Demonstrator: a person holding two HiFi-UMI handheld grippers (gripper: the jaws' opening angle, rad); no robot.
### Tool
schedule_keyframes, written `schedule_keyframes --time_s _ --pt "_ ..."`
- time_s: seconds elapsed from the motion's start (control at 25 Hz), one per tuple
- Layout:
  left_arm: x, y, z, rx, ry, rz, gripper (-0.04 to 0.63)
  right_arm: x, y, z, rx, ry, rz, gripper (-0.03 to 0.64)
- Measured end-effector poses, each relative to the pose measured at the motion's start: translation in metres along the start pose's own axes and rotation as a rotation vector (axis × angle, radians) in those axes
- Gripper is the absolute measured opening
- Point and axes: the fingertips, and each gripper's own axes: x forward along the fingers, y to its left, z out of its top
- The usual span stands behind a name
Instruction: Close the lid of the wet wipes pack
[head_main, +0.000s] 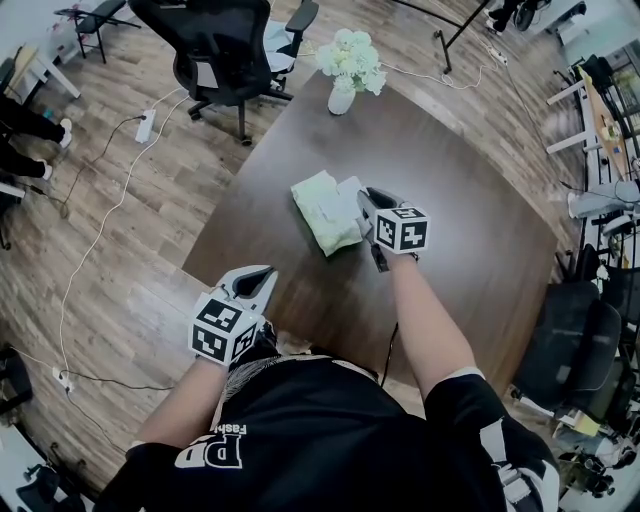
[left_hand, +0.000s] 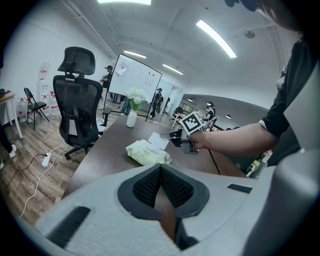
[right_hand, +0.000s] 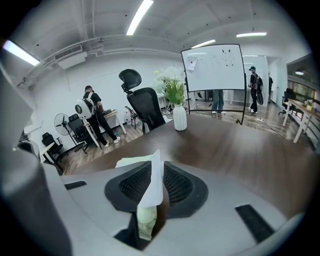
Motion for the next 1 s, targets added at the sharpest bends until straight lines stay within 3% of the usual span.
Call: schedule_keyframes --time_s 1.0 --pt "-0.020 0.006 0.002 -0.022 -0.040 0.049 0.017 -0.008 0.072 0.006 -0.118 -0.001 0.116 0.025"
